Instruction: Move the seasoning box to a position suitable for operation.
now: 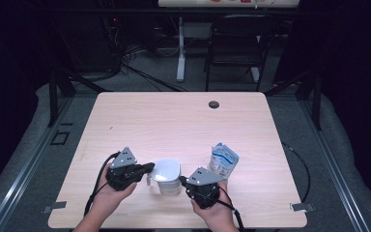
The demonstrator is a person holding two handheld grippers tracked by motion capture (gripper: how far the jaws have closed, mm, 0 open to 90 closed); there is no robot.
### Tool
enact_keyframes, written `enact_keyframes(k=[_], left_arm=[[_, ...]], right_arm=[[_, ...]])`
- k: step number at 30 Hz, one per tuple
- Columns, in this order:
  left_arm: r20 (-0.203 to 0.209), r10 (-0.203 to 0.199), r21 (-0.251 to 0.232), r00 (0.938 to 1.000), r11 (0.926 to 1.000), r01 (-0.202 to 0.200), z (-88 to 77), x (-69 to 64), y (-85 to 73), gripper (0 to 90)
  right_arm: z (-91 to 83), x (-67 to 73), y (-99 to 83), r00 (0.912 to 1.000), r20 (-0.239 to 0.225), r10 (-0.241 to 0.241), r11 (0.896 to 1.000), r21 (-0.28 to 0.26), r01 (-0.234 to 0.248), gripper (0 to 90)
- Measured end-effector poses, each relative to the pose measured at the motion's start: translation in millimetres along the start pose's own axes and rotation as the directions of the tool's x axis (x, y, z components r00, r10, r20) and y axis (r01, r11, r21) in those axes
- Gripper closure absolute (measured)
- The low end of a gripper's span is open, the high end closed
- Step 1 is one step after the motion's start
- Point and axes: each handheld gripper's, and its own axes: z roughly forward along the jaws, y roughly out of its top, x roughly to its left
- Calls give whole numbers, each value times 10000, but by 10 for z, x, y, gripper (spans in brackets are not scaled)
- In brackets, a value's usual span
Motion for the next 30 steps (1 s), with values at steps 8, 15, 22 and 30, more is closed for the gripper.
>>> enact_keyframes(k=[8,15,22,30], left_arm=[[62,-23,-71,10000,10000,24,4,1,-4,900],[41,-83,-23,10000,10000,83,-17,12,-8,879],[-334,-275,-184,9991,9995,269,-116,78,-46,843],[-440,-400,-199,9982,9990,392,-185,115,-138,788]], right_arm=[[10,8,-5,10000,-26,35,10000,-73,-35,900],[-3,8,10,10000,-38,40,9999,-137,-41,900],[-13,19,31,10000,-66,-5,9998,-175,4,900],[-25,20,92,9999,-140,-90,9994,-340,85,900]])
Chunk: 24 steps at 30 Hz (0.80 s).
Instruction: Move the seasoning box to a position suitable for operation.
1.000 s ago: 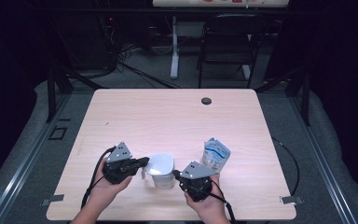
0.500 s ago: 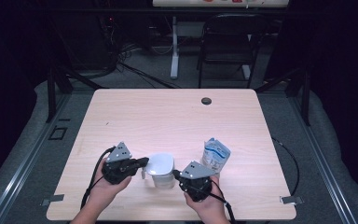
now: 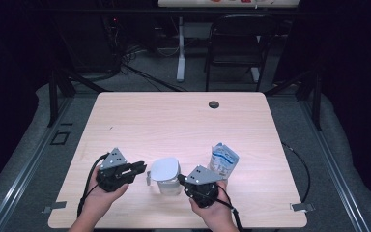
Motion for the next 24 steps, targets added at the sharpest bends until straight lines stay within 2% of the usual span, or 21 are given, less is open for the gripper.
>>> enact_keyframes(k=[10,24], left_arm=[[-324,-264,53,9991,9996,266,-57,37,-117,694],[-664,-551,258,9963,9980,569,-100,90,-239,674]], right_arm=[[29,-2,68,9999,-163,-41,9999,-98,39,900],[42,61,188,9994,-311,-166,9996,-252,158,900]])
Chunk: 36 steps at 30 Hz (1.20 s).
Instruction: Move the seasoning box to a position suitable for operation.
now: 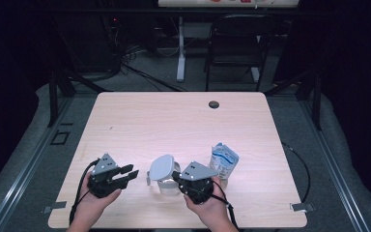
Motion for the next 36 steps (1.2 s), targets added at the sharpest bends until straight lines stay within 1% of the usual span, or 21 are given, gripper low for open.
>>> enact_keyframes(k=[1,4,6,11,13,18,22,24,26,28,29,31,36], left_arm=[[8,-38,-17,10000,10000,38,0,4,-8,673],[-25,-85,-8,10000,10000,85,-12,16,-31,670],[-44,-183,-31,9998,9998,183,-28,24,-48,670],[-197,-304,-82,9993,9995,302,-73,50,-85,672],[-234,-334,-113,9992,9994,332,-89,56,-99,675],[-322,-416,-115,9986,9991,412,-108,52,-136,675],[-272,-386,-28,9989,9993,385,-89,39,-155,669],[-247,-395,-2,9989,9992,395,-78,33,-162,667],[-183,-406,-33,9990,9992,406,-63,26,-169,662],[-125,-305,10,9995,9995,305,-50,20,-173,661],[-118,-347,26,9993,9994,348,-42,13,-175,660],[-129,-323,93,9994,9994,324,-29,4,-182,660],[-156,-286,168,9995,9994,288,-12,4,-192,660]], right_arm=[[-2,9,13,10000,-13,-62,10000,39,62,900],[4,37,46,9999,-56,-114,9999,-60,114,900],[5,55,69,9999,-77,-139,9998,-134,138,900],[31,103,124,9993,-245,-283,9990,-349,274,900],[45,111,139,9989,-252,-394,9987,-332,385,900],[76,112,162,9986,-372,-375,9986,-398,361,900],[97,132,182,9981,-479,-395,9979,-536,369,900],[102,139,190,9975,-517,-482,9977,-503,456,900],[116,155,192,9972,-578,-469,9975,-551,437,900],[125,169,197,9967,-613,-526,9972,-564,491,900],[131,178,200,9962,-642,-589,9969,-551,553,900],[143,192,204,9959,-719,-542,9969,-602,499,900],[163,223,207,9940,-856,-674,9966,-537,629,900]])
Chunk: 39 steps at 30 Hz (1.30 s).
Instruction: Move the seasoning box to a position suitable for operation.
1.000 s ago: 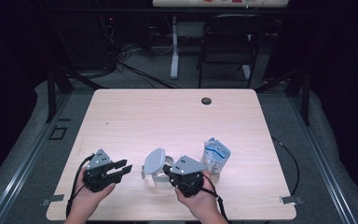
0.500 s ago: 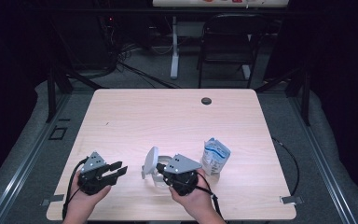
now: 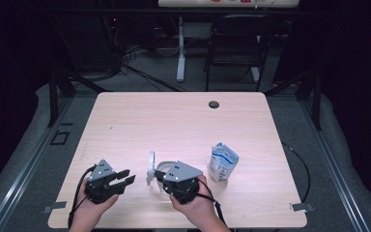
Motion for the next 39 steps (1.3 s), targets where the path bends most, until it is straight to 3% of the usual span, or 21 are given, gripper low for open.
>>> enact_keyframes(k=[19,33,39], left_arm=[[-46,-100,-2,9999,10000,100,20,18,-20,652],[-96,-175,-216,9998,9996,173,0,55,-19,618],[-113,2,-425,9999,9991,-7,-10,46,21,577]], right_arm=[[5,-2,-34,10000,-2,19,10000,42,-19,883],[-61,-95,-54,9995,289,146,9999,17,-147,756],[-102,-132,-59,9989,425,197,9998,83,-201,672]])
